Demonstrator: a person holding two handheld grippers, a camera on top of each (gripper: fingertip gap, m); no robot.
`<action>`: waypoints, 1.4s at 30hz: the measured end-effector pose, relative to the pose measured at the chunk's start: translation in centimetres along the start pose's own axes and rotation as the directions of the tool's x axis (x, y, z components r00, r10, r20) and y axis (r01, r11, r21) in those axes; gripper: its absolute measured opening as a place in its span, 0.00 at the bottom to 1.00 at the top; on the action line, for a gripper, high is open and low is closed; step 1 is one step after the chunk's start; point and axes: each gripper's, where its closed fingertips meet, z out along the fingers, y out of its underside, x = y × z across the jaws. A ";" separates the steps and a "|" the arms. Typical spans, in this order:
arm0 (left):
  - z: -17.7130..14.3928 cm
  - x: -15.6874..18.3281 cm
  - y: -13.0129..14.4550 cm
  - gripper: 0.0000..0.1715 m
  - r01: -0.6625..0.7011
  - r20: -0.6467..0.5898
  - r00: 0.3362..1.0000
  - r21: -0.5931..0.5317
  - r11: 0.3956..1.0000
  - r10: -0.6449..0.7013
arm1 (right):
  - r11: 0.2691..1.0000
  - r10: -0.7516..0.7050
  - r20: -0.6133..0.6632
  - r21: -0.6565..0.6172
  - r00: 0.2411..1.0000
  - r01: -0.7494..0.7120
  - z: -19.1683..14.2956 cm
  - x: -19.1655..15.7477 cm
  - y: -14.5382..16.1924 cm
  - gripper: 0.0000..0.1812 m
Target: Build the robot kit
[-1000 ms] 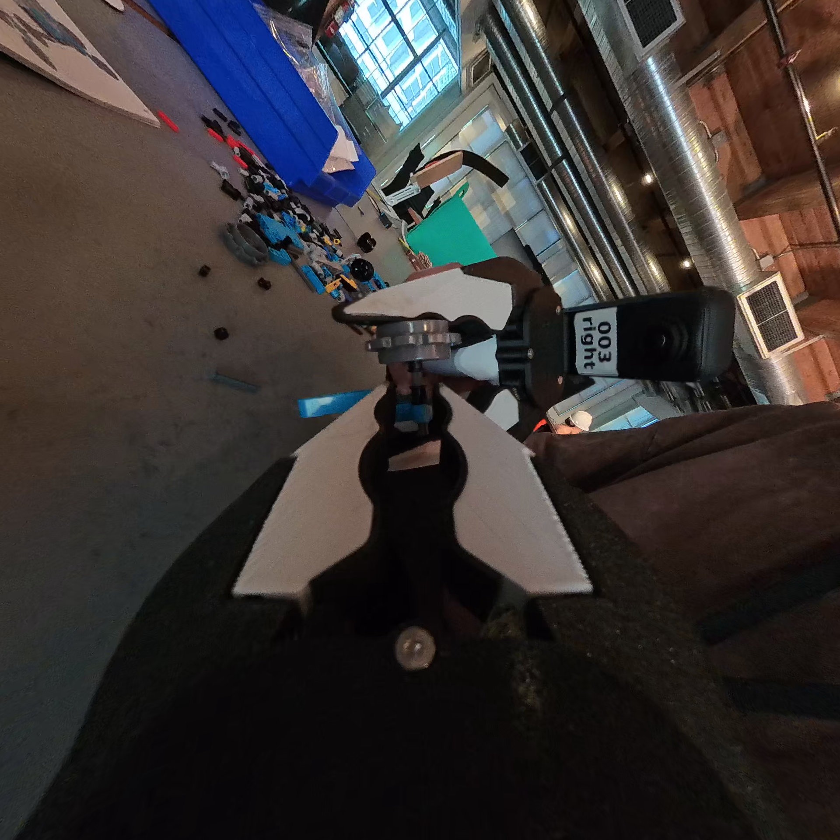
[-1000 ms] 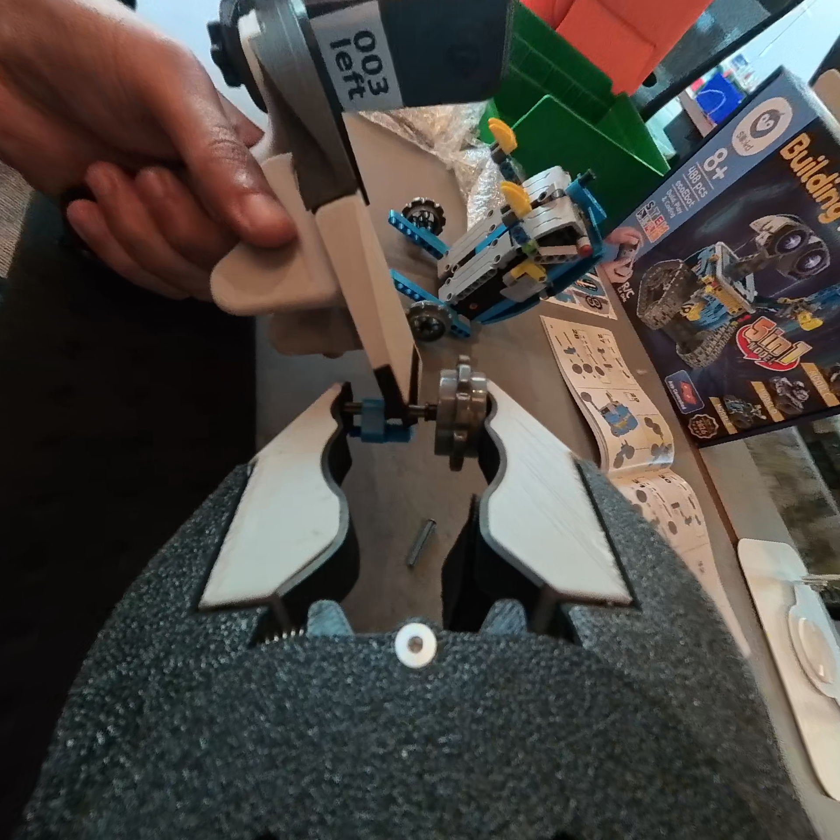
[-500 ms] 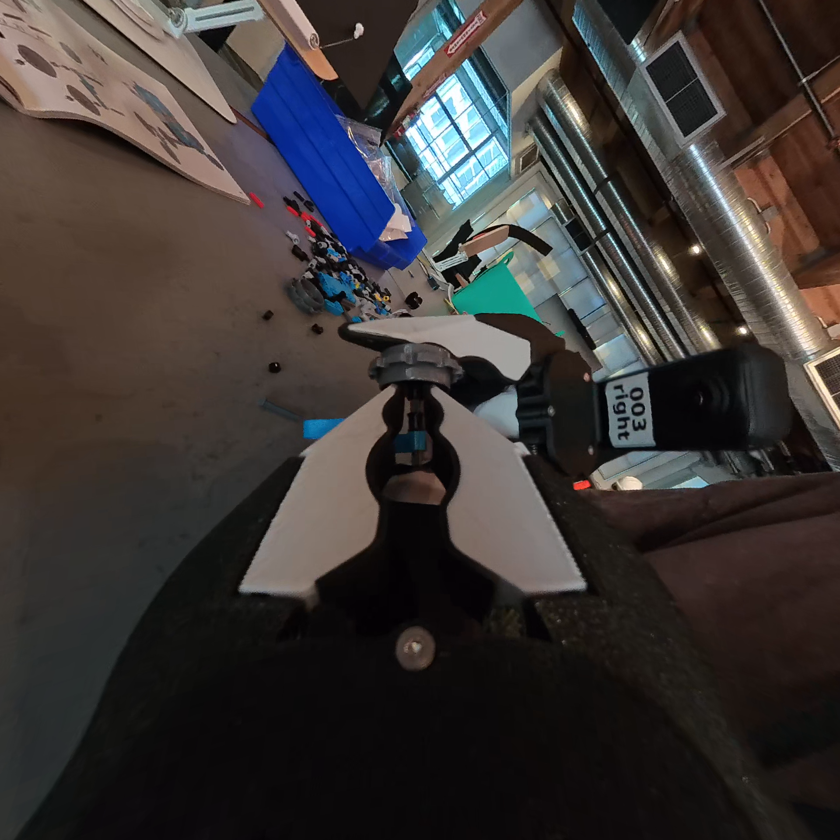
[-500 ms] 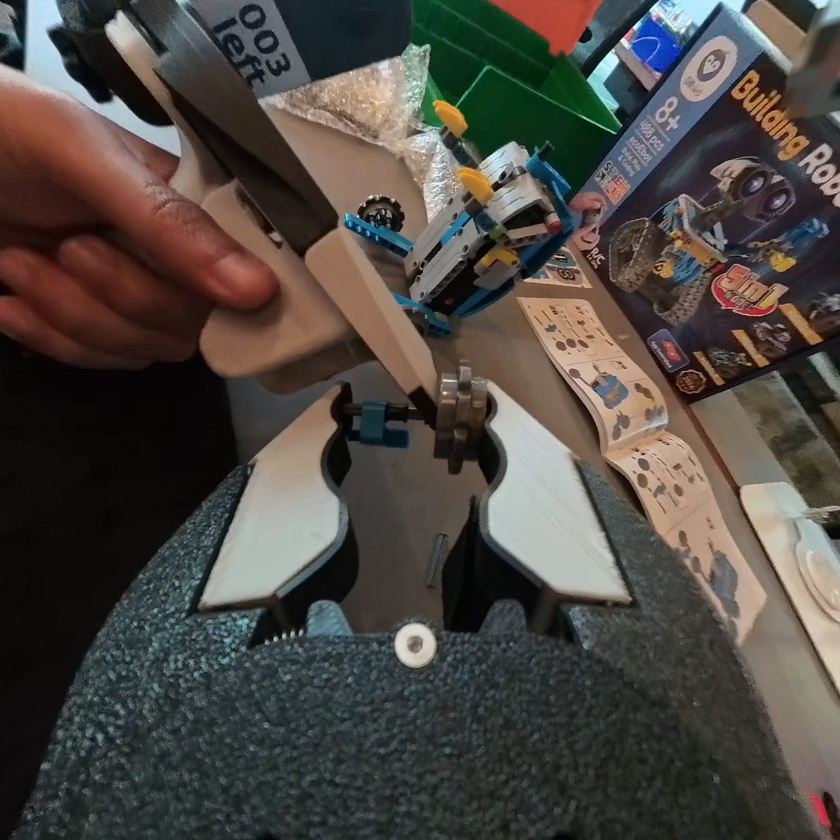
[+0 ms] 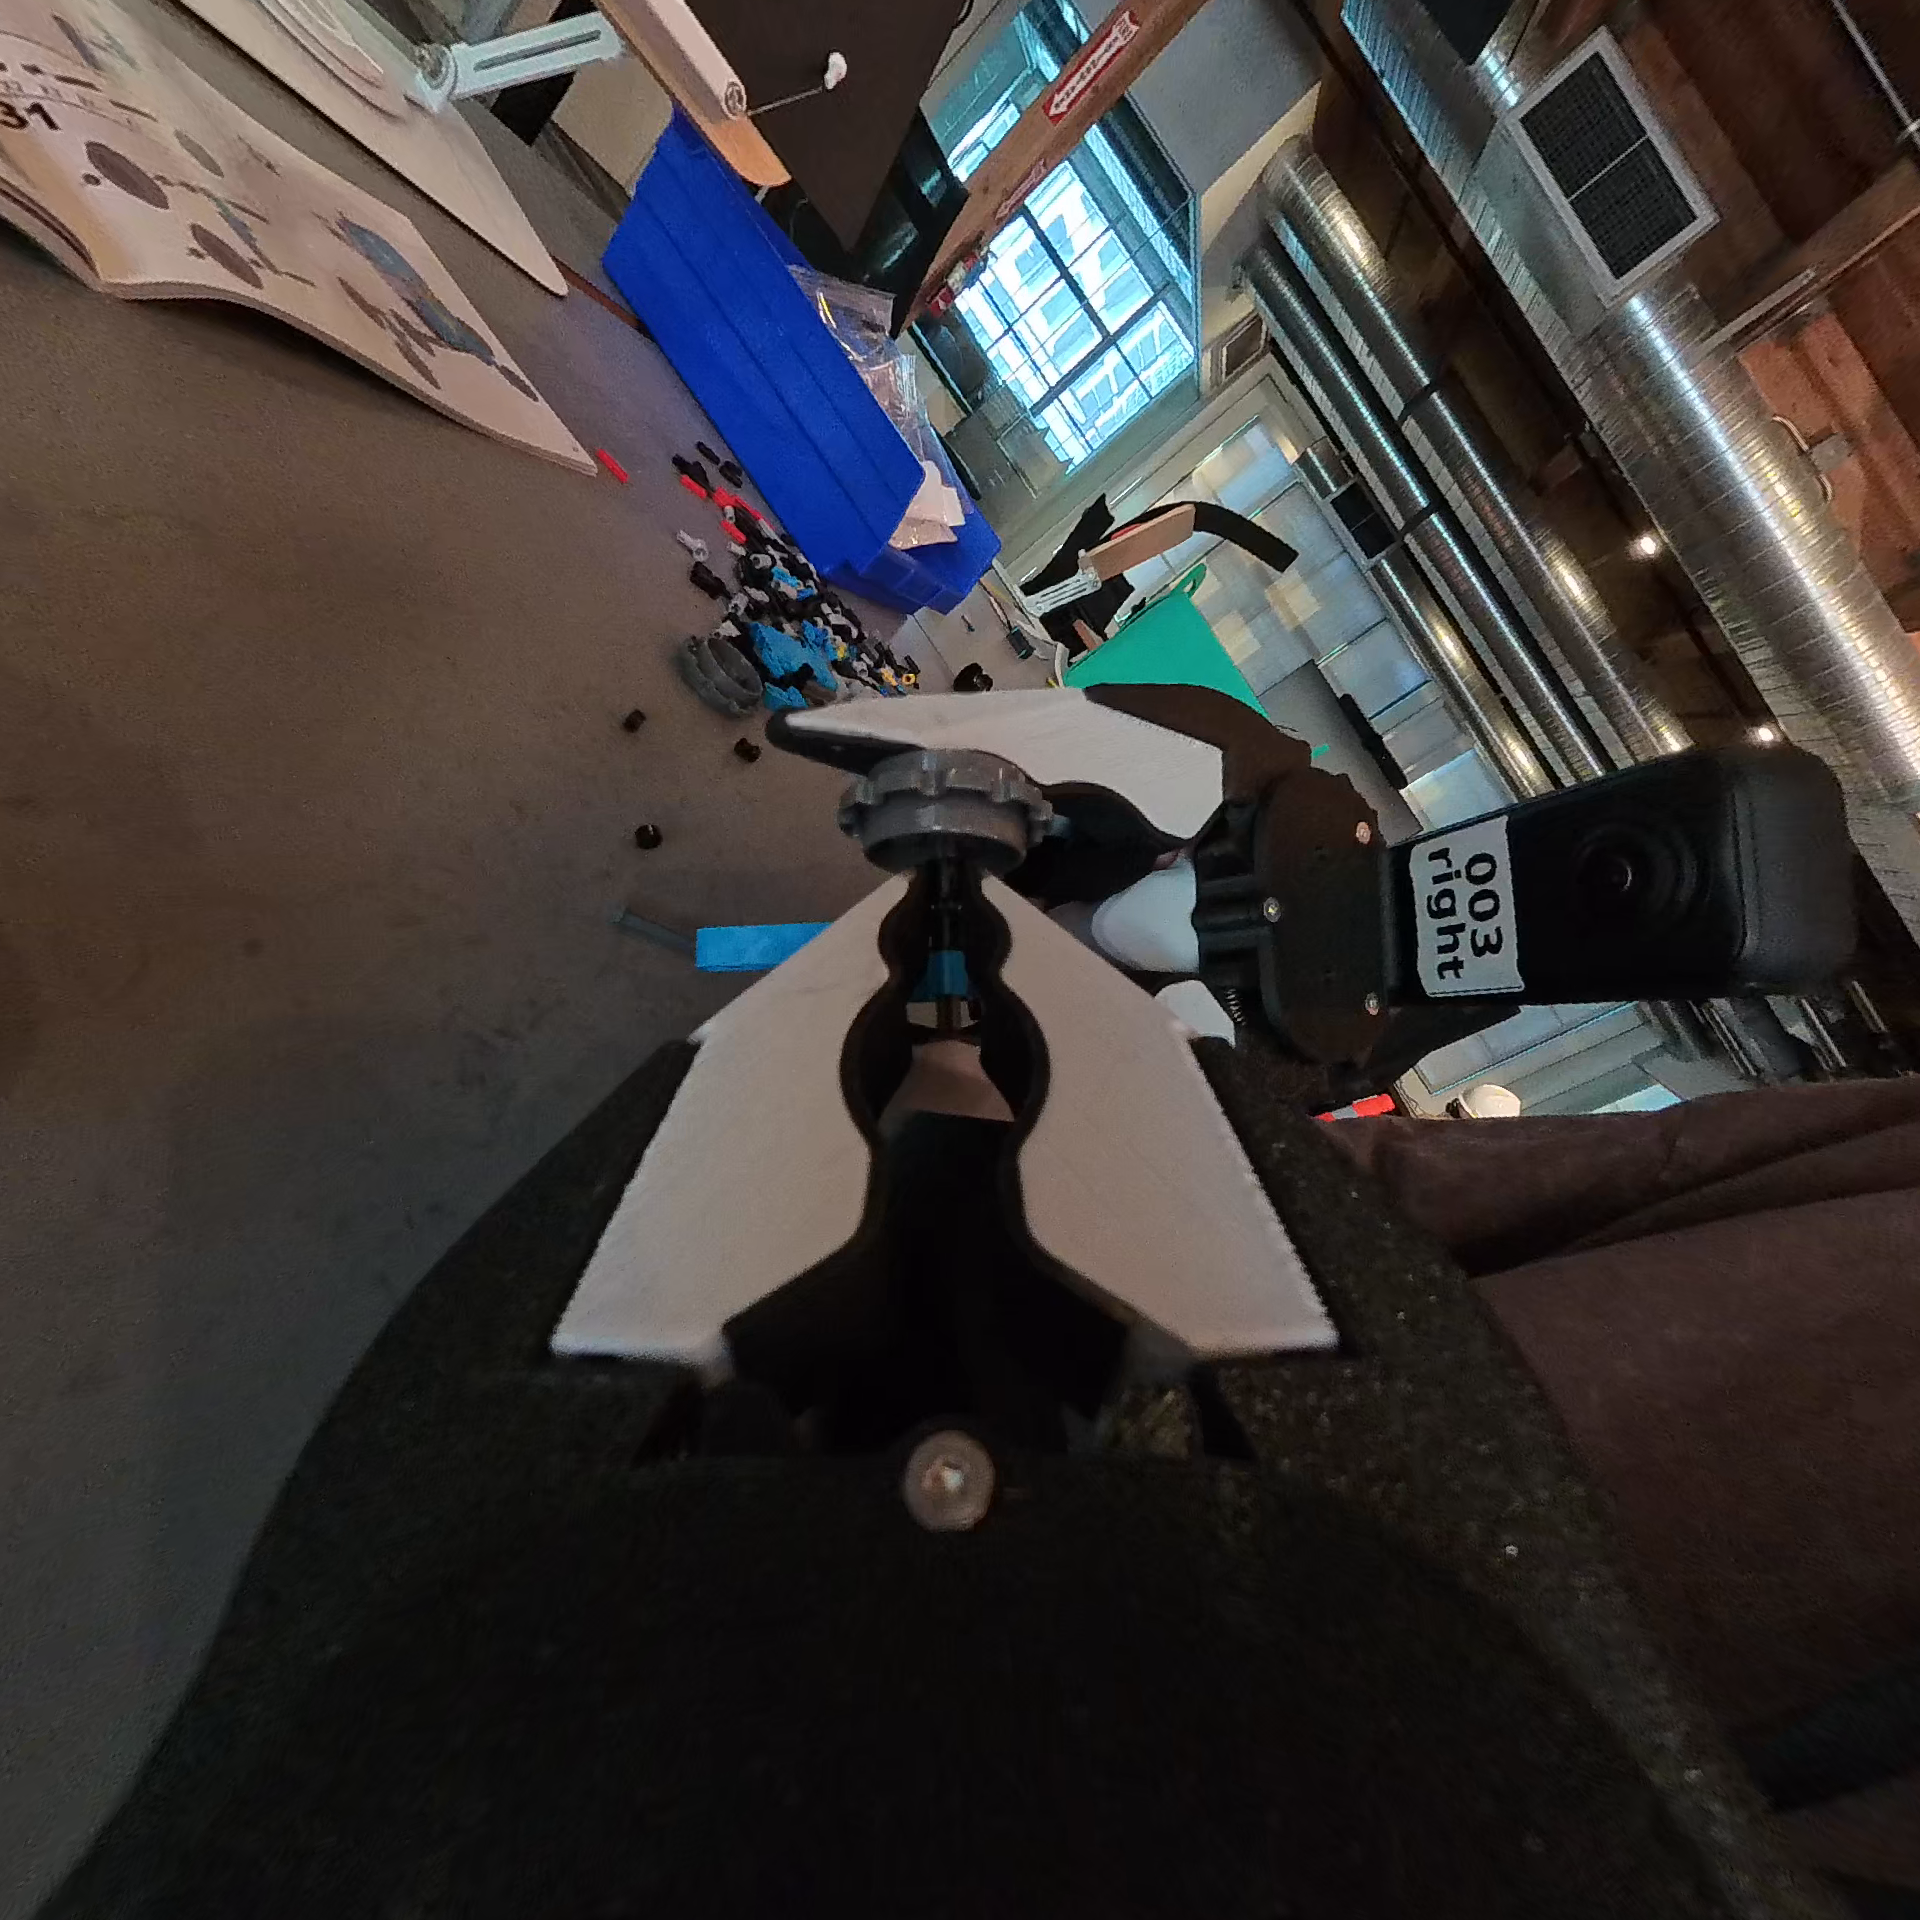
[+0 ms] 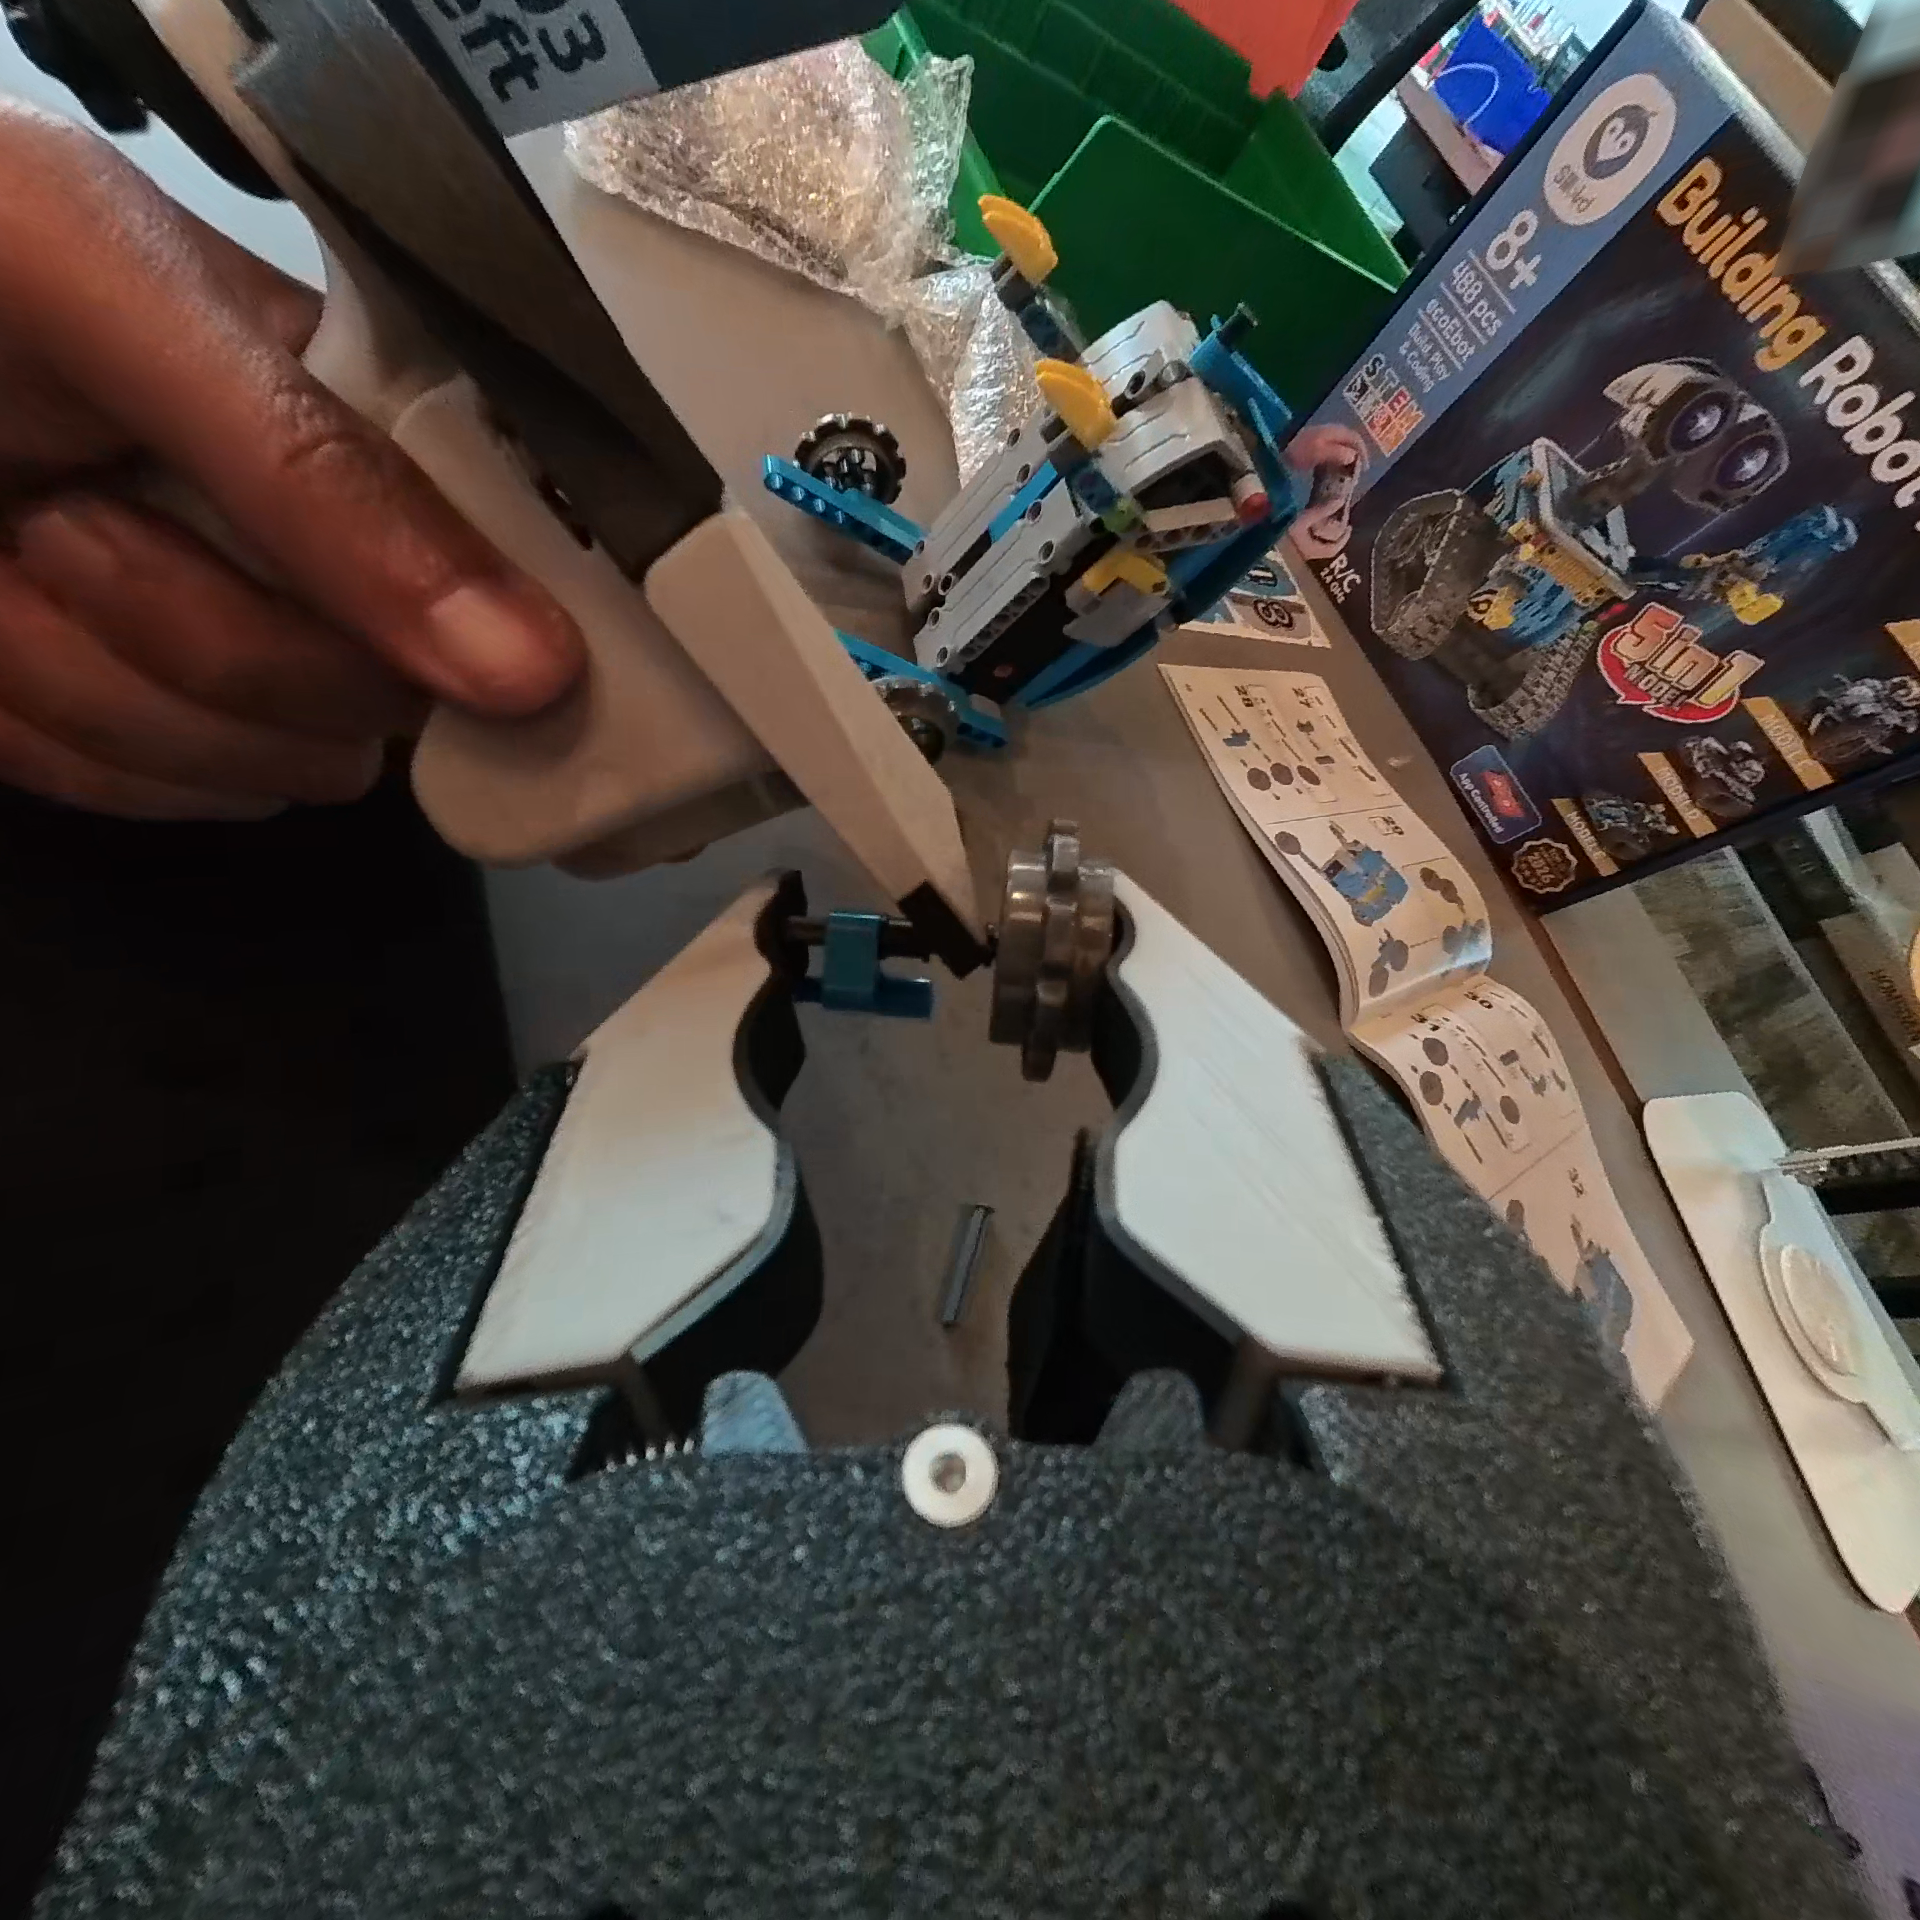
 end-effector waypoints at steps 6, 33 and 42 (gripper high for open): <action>-0.1 0.6 -0.2 0.05 0.031 -0.081 0.996 -0.014 0.999 -0.032 | 0.999 0.003 0.042 0.038 0.999 -0.004 -0.4 -0.1 -0.3 0.31; 0.2 0.3 0.4 0.04 0.086 -0.065 0.994 -0.045 0.995 -0.089 | 0.997 -0.072 0.081 0.029 0.994 0.070 -0.4 -0.6 0.1 0.30; 0.2 0.2 0.6 0.04 0.070 -0.060 0.996 -0.061 0.996 -0.074 | 0.998 -0.054 0.098 0.032 0.994 0.051 -0.4 -0.7 0.3 0.30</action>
